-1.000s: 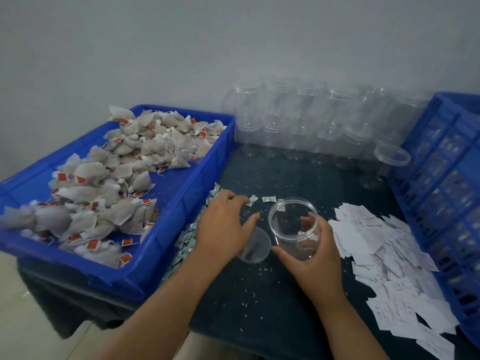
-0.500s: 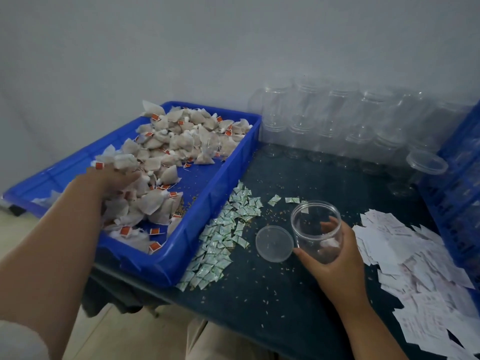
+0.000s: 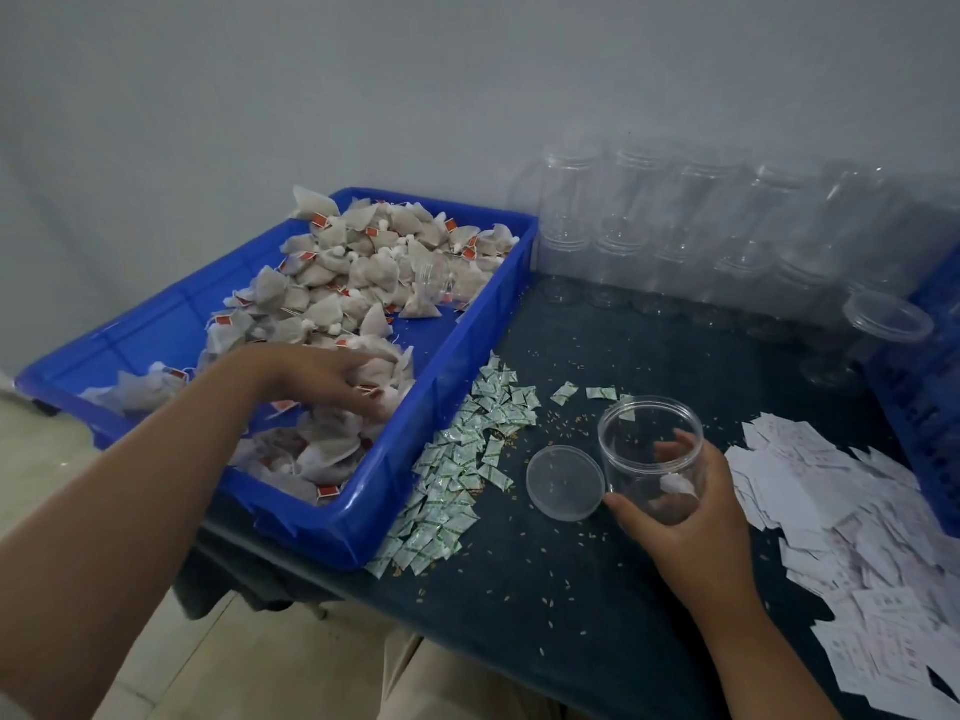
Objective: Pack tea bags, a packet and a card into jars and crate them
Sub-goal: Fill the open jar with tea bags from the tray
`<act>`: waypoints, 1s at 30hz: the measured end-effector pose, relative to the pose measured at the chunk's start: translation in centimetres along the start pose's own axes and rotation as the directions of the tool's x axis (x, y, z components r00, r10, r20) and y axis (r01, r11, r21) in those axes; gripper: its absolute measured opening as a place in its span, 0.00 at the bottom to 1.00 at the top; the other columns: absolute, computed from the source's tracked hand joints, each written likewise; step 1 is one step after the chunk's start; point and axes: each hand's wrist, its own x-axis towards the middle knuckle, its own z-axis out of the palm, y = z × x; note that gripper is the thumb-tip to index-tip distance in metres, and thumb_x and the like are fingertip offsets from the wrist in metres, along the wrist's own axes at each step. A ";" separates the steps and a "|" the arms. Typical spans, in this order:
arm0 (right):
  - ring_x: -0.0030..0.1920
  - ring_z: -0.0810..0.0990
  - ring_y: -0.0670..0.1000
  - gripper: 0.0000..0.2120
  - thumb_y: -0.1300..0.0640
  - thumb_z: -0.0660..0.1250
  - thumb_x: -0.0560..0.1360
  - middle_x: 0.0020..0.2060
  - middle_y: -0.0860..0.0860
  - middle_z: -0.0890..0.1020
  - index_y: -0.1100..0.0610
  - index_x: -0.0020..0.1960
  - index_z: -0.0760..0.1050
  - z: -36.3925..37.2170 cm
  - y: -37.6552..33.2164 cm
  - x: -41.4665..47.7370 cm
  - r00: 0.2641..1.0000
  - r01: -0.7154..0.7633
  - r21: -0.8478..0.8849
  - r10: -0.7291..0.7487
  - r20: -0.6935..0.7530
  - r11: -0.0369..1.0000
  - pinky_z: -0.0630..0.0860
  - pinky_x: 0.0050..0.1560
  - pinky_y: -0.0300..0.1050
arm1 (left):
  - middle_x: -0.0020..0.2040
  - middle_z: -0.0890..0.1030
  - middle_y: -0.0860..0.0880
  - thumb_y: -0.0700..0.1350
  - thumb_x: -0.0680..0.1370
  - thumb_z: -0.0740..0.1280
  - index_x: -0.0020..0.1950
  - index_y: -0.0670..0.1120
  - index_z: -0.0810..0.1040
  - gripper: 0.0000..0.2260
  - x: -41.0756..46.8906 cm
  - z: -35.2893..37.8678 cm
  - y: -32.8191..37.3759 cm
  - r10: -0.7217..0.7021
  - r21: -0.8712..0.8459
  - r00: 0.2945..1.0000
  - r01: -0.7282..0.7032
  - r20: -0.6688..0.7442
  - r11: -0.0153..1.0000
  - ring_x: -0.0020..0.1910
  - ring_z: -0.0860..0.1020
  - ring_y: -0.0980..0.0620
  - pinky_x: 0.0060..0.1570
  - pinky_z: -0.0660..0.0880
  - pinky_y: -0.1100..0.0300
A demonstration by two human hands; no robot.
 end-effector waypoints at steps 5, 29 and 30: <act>0.60 0.84 0.49 0.38 0.37 0.83 0.58 0.63 0.33 0.81 0.26 0.63 0.69 0.0 -0.4 0.1 0.999 -0.017 0.023 0.018 -0.028 1.000 0.82 0.64 0.59 | 0.80 0.68 0.48 0.69 0.70 0.75 0.81 0.52 0.67 0.44 0.4 -0.1 0.2 0.038 0.182 0.953 0.018 -0.300 0.983 0.77 0.68 0.46 0.72 0.66 0.51; 0.59 0.84 0.45 0.47 0.32 0.87 0.58 0.64 0.35 0.82 0.36 0.72 0.71 -0.1 0.8 0.4 0.997 -0.079 0.067 0.080 -0.017 0.995 0.82 0.65 0.57 | 0.60 0.80 0.43 0.48 0.82 0.71 0.70 0.44 0.75 0.19 -5.7 -0.9 7.9 0.134 -0.368 0.669 -0.552 -0.731 0.748 0.56 0.82 0.43 0.51 0.81 0.52; 0.58 0.85 0.45 0.47 0.32 0.87 0.58 0.63 0.33 0.82 0.34 0.71 0.71 -0.1 0.8 0.4 0.997 -0.077 0.074 0.079 -0.018 0.994 0.82 0.64 0.54 | 0.59 0.81 0.42 0.48 0.83 0.69 0.70 0.42 0.75 0.18 -5.8 -0.7 8.7 0.101 -0.470 0.697 -0.576 -0.710 0.668 0.53 0.84 0.46 0.49 0.82 0.52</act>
